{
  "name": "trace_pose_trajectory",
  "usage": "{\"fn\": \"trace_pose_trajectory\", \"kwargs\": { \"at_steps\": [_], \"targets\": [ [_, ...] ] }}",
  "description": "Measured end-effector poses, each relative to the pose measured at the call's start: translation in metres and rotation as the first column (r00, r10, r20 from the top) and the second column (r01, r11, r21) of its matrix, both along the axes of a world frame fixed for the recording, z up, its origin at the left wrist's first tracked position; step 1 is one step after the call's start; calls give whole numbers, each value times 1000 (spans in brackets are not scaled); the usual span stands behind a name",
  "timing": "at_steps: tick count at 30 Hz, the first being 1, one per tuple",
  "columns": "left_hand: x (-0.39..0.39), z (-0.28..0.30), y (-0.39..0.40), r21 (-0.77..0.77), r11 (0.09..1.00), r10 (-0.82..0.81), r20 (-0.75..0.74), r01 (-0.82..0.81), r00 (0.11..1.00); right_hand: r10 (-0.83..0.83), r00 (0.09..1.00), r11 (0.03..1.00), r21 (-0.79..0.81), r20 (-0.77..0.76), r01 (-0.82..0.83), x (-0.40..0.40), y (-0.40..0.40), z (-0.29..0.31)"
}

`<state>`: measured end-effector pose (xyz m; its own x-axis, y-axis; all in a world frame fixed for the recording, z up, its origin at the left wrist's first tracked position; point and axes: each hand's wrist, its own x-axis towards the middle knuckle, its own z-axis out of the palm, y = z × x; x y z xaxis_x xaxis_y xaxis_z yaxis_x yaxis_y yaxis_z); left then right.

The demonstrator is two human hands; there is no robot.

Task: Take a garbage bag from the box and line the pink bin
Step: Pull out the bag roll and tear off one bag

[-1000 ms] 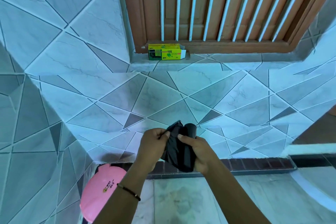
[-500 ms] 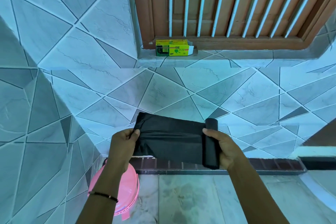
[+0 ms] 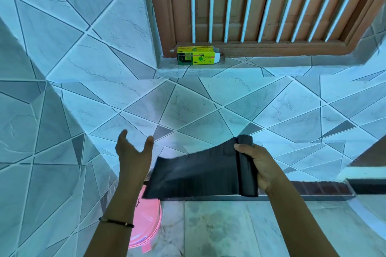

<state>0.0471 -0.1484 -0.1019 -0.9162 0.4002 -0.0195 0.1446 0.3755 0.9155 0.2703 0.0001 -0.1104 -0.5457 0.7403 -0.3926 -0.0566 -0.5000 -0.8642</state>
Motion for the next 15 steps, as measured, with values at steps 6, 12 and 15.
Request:
{"fn": "trace_pose_trajectory", "kwargs": {
  "at_steps": [6, 12, 15],
  "targets": [
    [41, 14, 40, 66, 769, -636, -19, 636, 771, 150, 989, 987, 61, 11, -150, -20, -19, 17],
    [65, -10, 54, -83, 667, -745, -58, 741, 664, 180, 984, 981, 68, 3, -180, -24, -28, 15],
    [62, -14, 56, -63, 735, -678, -96, 675, 729, 221, 975, 975, 20, -15, -221, -18, -26, 12]
  ]
}}
